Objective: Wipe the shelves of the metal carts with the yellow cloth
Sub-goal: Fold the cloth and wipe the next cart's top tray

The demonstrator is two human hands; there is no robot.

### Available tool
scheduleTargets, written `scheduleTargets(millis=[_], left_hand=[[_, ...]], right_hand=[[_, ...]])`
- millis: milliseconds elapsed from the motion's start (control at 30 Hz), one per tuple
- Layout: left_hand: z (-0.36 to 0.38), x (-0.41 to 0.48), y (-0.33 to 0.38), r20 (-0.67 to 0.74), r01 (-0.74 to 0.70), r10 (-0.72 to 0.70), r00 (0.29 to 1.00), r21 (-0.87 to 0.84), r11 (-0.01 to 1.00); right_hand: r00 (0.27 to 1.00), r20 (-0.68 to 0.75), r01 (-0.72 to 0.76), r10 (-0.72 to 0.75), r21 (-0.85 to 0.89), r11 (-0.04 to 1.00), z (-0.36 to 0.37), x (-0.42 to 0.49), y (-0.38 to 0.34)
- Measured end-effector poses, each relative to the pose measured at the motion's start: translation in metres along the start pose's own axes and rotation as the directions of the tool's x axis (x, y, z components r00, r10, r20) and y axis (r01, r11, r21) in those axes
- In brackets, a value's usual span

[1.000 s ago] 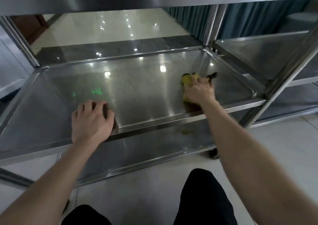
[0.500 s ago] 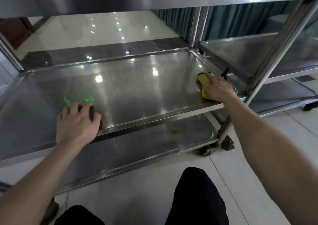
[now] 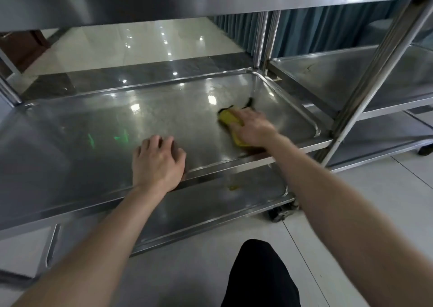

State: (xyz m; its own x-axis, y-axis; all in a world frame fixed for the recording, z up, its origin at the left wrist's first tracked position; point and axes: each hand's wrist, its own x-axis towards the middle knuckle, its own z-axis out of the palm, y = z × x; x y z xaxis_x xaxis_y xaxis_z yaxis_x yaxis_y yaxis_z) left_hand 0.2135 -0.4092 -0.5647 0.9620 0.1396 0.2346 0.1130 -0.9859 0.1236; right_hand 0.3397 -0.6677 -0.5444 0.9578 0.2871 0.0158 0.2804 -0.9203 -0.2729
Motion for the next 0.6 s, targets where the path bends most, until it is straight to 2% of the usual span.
scheduleTargets(millis=[100,167,200,267,333,367,433,500,600], left_hand=[[0.008,-0.001,-0.006,-0.048,-0.022,0.023,0.999,0.021,1.0],[0.011,0.0,-0.007,-0.07,-0.02,0.023,0.997,0.035,0.999],[0.012,0.0,-0.007,-0.075,-0.018,0.022,0.997,0.042,0.999],[0.012,-0.001,-0.005,-0.077,-0.025,0.029,0.997,0.055,0.998],[0.009,-0.002,-0.004,-0.075,-0.01,0.012,0.997,0.024,1.0],[0.008,-0.003,-0.003,-0.08,-0.001,0.0,0.997,-0.001,1.0],[0.007,-0.003,-0.001,-0.081,0.026,-0.029,0.996,-0.039,0.999],[0.006,-0.004,-0.002,-0.072,0.05,-0.055,0.996,-0.067,0.997],[0.003,-0.003,-0.005,-0.072,0.053,-0.065,0.995,-0.16,0.986]], right_hand=[[0.936,-0.09,-0.338,0.34,0.034,0.941,-0.017,0.037,0.078],[0.88,-0.121,-0.462,0.46,0.012,0.887,-0.011,0.073,0.083],[0.875,-0.117,-0.473,0.47,-0.005,0.881,-0.007,0.088,0.064],[0.94,-0.059,-0.338,0.337,-0.005,0.941,0.01,0.115,0.001],[0.998,0.035,-0.059,0.058,0.031,0.998,0.025,0.124,-0.076],[0.995,0.08,0.057,-0.061,0.056,0.997,0.03,0.12,-0.106],[0.969,0.156,0.183,-0.194,0.081,0.98,0.031,0.102,-0.131],[0.967,0.154,0.187,-0.204,0.115,0.976,0.026,0.084,-0.109],[0.999,0.053,-0.011,0.006,0.087,0.996,0.009,0.057,-0.041]])
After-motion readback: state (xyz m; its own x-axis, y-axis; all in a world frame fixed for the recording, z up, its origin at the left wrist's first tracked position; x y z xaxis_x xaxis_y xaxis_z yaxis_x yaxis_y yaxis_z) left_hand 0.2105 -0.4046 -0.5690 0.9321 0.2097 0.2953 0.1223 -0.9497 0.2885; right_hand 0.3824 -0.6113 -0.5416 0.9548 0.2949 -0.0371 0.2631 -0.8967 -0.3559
